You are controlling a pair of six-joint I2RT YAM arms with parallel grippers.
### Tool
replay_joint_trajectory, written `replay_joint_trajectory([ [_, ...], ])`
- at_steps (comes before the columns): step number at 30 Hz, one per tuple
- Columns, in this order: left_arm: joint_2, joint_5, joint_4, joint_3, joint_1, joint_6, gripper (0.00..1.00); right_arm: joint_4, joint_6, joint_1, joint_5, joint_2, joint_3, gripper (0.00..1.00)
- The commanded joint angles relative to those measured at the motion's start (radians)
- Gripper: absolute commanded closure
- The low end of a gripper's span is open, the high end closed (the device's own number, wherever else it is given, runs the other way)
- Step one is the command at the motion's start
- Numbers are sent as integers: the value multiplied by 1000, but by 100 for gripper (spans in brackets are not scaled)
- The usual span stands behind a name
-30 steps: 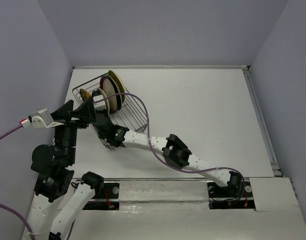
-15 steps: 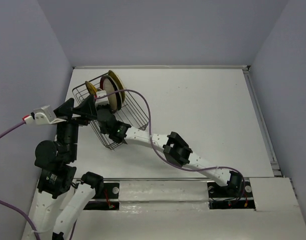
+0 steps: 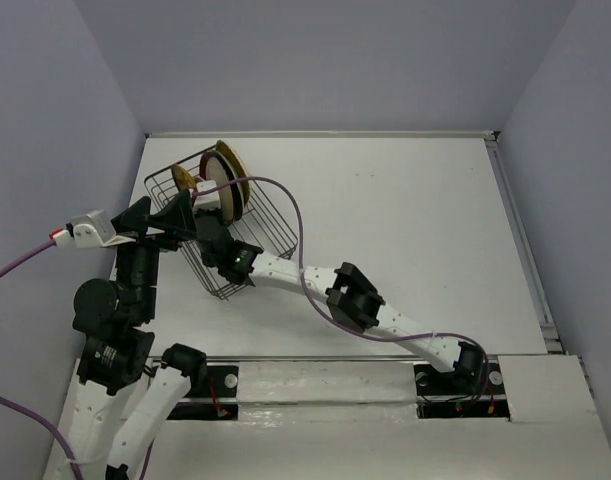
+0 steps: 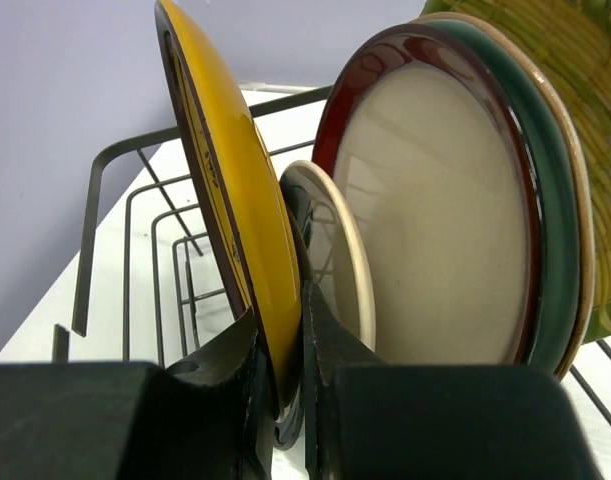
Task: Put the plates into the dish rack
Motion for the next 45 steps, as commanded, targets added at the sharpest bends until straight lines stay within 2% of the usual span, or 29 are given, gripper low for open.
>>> replay_joint_trajectory([
  [1, 11, 0, 67, -13, 10, 0, 1, 16, 49, 6, 5, 29, 21, 93],
  [7, 11, 3, 69, -16, 16, 0, 1, 10, 52, 6, -4, 17, -8, 93],
  [9, 9, 0, 69, -17, 16, 2, 1, 10, 63, 15, -15, 0, -30, 82],
  [10, 9, -1, 69, -17, 16, 2, 1, 11, 64, 15, -18, -5, -49, 74],
  [12, 9, -3, 67, -17, 16, 3, 1, 13, 61, 26, -21, -11, -59, 66],
  [19, 11, -12, 64, -19, 18, 8, 1, 49, 14, 35, -21, -60, -94, 47],
  [20, 12, -17, 64, -19, 19, 8, 1, 53, 12, 35, -33, -86, -105, 41],
  [23, 22, -18, 62, -19, 19, 11, 1, 53, 15, 35, -68, -155, -175, 30],
  [26, 28, -17, 61, -13, 21, 11, 1, 56, 32, 35, -128, -305, -318, 22],
  [27, 29, -18, 59, -5, 21, 11, 1, 62, 35, 35, -137, -402, -370, 19],
  [28, 29, -20, 58, -1, 21, 9, 1, 71, 38, 35, -143, -454, -481, 16],
  [30, 32, -20, 46, 15, 21, 2, 1, 88, 43, 35, -168, -564, -603, 8],
  [32, 35, 0, 27, 24, 19, -7, 1, 115, 46, 35, -186, -742, -807, 0],
  [33, 40, 8, 21, 27, 21, -11, 1, 122, 48, 35, -193, -805, -882, 0],
  [34, 45, 17, 12, 32, 19, -17, 1, 132, 46, 35, -199, -930, -1031, 0],
  [35, 48, 28, 0, 33, 21, -23, 1, 134, 51, 35, -200, -995, -1033, 0],
  [36, 54, 45, -11, 29, 19, -26, 1, 135, 66, 35, -203, -1059, -1180, 0],
  [40, 54, 105, -60, 3, 21, -41, 1, 125, 110, 12, -200, -1394, -1542, 0],
  [41, 52, 115, -66, -2, 21, -43, 1, 102, 121, 12, -193, -1464, -1605, 0],
  [42, 46, 140, -71, -17, 21, -46, 1, 83, 162, 12, -156, -1609, -1716, 0],
  [45, 42, 184, -82, -43, 21, -53, 1, -31, 242, 3, -95, -1921, -1897, 0],
])
